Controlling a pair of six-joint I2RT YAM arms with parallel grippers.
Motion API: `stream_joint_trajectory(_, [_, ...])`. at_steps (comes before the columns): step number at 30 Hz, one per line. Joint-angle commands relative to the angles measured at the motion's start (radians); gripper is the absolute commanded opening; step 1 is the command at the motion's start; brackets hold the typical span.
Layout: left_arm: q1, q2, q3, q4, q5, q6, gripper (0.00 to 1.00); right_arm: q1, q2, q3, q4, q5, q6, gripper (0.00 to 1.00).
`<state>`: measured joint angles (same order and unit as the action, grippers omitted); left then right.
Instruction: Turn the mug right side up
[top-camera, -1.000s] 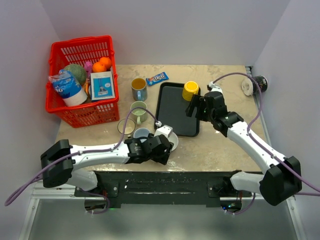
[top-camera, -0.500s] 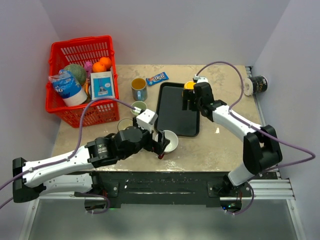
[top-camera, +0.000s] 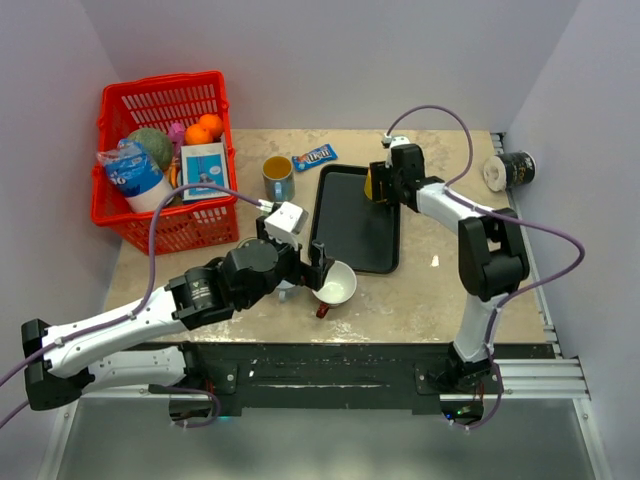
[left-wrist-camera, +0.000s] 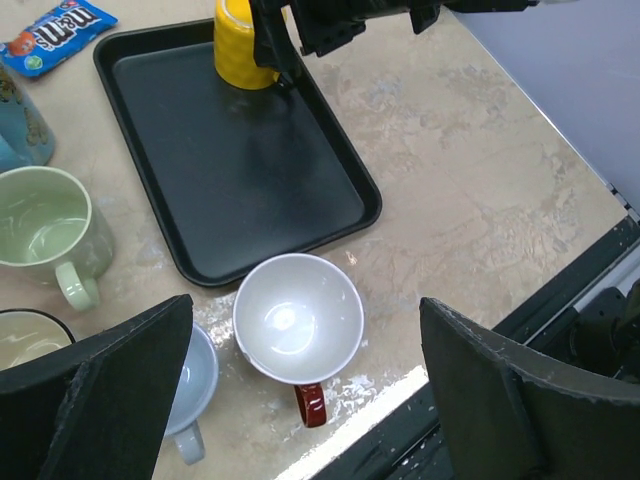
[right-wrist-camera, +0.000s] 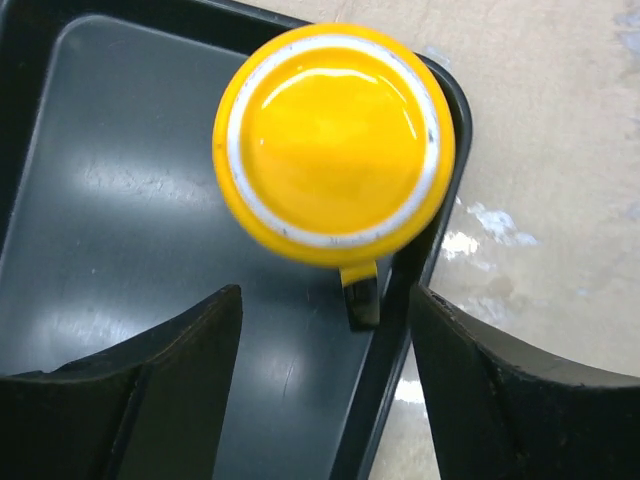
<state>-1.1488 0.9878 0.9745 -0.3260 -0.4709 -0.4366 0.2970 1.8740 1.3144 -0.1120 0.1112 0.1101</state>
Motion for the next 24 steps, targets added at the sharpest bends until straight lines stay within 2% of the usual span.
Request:
stream_joint_trajectory(1, [0.029, -0.018, 0.026, 0.068, -0.002, 0.016, 0.99, -0.021, 0.069, 0.118, -0.001, -0.065, -0.058, 0.68])
stream_joint_trajectory(7, [0.057, -0.011, 0.020, 0.061, 0.020, 0.004, 0.99, -0.032, 0.117, 0.140, -0.014, -0.073, -0.073, 0.56])
stream_joint_trajectory(8, [0.060, -0.009, 0.018, 0.059, 0.023, 0.002, 0.99, -0.035, 0.122, 0.141, -0.017, -0.070, -0.078, 0.49])
stream_joint_trajectory(14, [0.077, 0.000, 0.021, 0.054, 0.041, -0.002, 0.99, -0.033, 0.113, 0.115, -0.006, -0.041, -0.087, 0.30])
stream_joint_trajectory(15, [0.078, 0.002, 0.021, 0.054, 0.043, -0.001, 0.99, -0.035, 0.108, 0.114, -0.005, -0.036, -0.087, 0.19])
stream_joint_trajectory(19, [0.078, 0.003, 0.023, 0.061, 0.048, 0.001, 0.99, -0.033, 0.100, 0.109, -0.014, -0.041, -0.093, 0.01])
stream_joint_trajectory(24, [0.080, 0.006, 0.023, 0.059, 0.054, 0.006, 0.99, -0.035, 0.079, 0.106, -0.025, -0.079, -0.072, 0.00])
